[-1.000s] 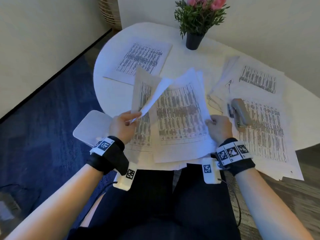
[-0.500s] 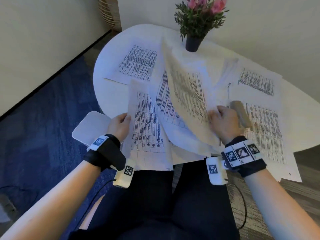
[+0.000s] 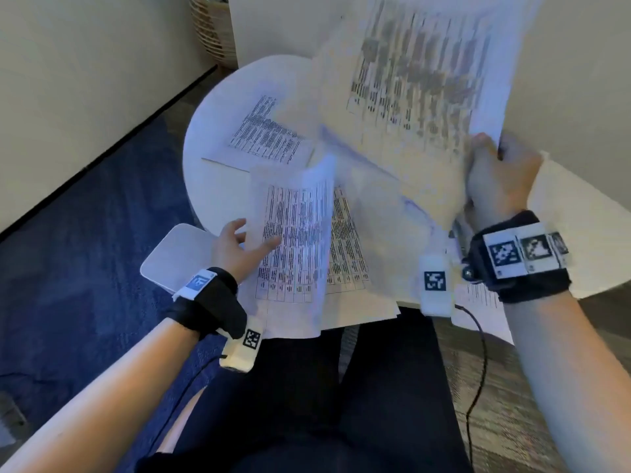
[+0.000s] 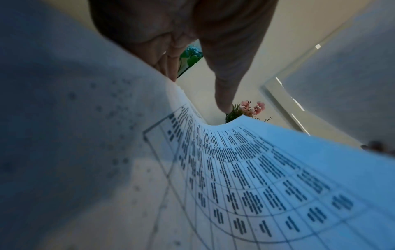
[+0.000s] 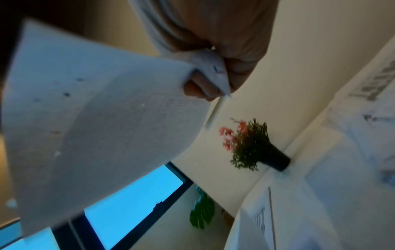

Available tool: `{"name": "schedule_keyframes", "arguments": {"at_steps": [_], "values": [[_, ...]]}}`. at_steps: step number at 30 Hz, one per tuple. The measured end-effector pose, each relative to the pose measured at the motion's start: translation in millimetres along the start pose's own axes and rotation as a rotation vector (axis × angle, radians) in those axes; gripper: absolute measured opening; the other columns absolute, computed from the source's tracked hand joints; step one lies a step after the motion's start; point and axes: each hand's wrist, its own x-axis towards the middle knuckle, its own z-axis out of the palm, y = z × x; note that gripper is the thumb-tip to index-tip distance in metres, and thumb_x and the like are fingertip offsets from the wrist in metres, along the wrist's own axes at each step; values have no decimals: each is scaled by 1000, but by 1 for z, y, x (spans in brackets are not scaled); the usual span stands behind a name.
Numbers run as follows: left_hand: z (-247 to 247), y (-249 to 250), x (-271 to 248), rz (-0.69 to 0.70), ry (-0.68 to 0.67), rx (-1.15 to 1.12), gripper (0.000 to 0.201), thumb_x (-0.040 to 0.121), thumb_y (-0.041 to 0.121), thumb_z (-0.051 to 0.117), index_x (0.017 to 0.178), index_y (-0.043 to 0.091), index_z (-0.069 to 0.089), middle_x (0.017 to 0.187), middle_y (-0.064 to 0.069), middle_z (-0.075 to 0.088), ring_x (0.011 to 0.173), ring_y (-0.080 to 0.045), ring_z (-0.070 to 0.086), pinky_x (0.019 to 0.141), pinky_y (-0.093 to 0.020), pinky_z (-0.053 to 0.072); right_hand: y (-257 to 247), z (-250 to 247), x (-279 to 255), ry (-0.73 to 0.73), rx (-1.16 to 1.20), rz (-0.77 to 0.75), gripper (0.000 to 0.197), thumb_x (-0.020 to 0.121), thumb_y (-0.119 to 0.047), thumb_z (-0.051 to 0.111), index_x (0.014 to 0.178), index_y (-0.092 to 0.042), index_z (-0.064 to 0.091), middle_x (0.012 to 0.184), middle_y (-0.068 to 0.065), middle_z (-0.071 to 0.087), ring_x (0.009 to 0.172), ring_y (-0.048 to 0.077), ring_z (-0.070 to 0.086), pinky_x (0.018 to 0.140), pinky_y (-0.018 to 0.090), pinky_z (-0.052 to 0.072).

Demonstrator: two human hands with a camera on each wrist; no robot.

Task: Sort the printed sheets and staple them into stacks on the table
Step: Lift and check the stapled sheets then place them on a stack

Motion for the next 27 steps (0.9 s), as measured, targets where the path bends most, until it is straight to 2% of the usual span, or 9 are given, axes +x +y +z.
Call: {"name": "schedule_keyframes", "arguments": {"at_steps": [4, 7, 10, 13, 15, 17, 24, 26, 27], "values": [[0, 1, 3, -19, -5, 34, 52, 92, 33, 59, 137, 13, 43, 126, -10, 57, 111, -22, 54, 91, -34, 45, 16, 22, -29, -246, -133, -1, 29, 91, -13, 49, 72, 9, 49, 64, 11, 37, 58, 15, 32, 54, 25, 21], [-3, 6, 5, -148, 1, -123, 40, 101, 36, 33, 122, 8, 52, 101, -9, 60, 92, -26, 57, 80, -36, 48, 39, 25, -57, -457, -347, 8, 25, 96, -14, 48, 71, -12, 50, 65, 0, 42, 54, 8, 36, 49, 21, 26], [-11, 8, 5, -272, -146, -316, 51, 100, 52, 21, 110, 16, 54, 92, -3, 62, 80, -21, 59, 68, -32, 47, 63, 19, -76, -687, -529, 77, 13, 100, -17, 45, 103, -8, 53, 83, 2, 51, 65, 14, 46, 62, 23, 35], [-9, 5, 5, -159, -201, -98, 51, 86, 59, 54, 113, 16, 57, 108, -6, 65, 96, -26, 62, 88, -42, 51, 76, 14, -86, -994, -750, 153, 34, 101, -23, 43, 130, -4, 39, 109, 11, 52, 88, 26, 53, 74, 34, 42], [-2, 3, 4, -45, -210, 72, 61, 73, 34, 80, 121, 9, 53, 115, -9, 63, 103, -26, 61, 95, -44, 49, 77, 17, -89, -1087, -827, 154, 37, 101, -27, 44, 128, -4, 36, 93, 3, 47, 76, 18, 47, 61, 27, 37], [6, 6, 1, 69, -201, 173, 63, 69, 13, 83, 123, 6, 52, 117, -12, 63, 104, -26, 60, 95, -42, 48, 77, 21, -85, -1102, -845, 133, 37, 99, -34, 46, 120, -4, 38, 84, 0, 41, 75, 19, 46, 58, 25, 33], [-4, 52, -8, 341, -60, 27, 42, 76, 6, 75, 111, 20, 57, 103, 4, 64, 96, -14, 61, 87, -31, 49, 44, 27, -47, -679, -187, 393, 100, 72, -58, 70, 146, -9, 25, 145, 11, 38, 130, 25, 43, 101, 33, 38], [-5, 73, -12, 415, -91, -59, 38, 77, 4, 74, 108, 20, 58, 102, 4, 65, 95, -13, 62, 87, -29, 49, 25, 28, -42, -574, 42, 423, 99, 56, -54, 85, 129, -1, 44, 133, 4, 55, 120, 18, 54, 105, 38, 41], [-4, 81, -13, 448, -107, -100, 36, 77, 5, 75, 104, 23, 58, 102, 4, 66, 96, -14, 64, 87, -30, 51, 16, 28, -42, -527, 121, 419, 81, 55, -45, 88, 121, -20, 49, 113, -2, 65, 104, 8, 62, 100, 33, 45]]}}
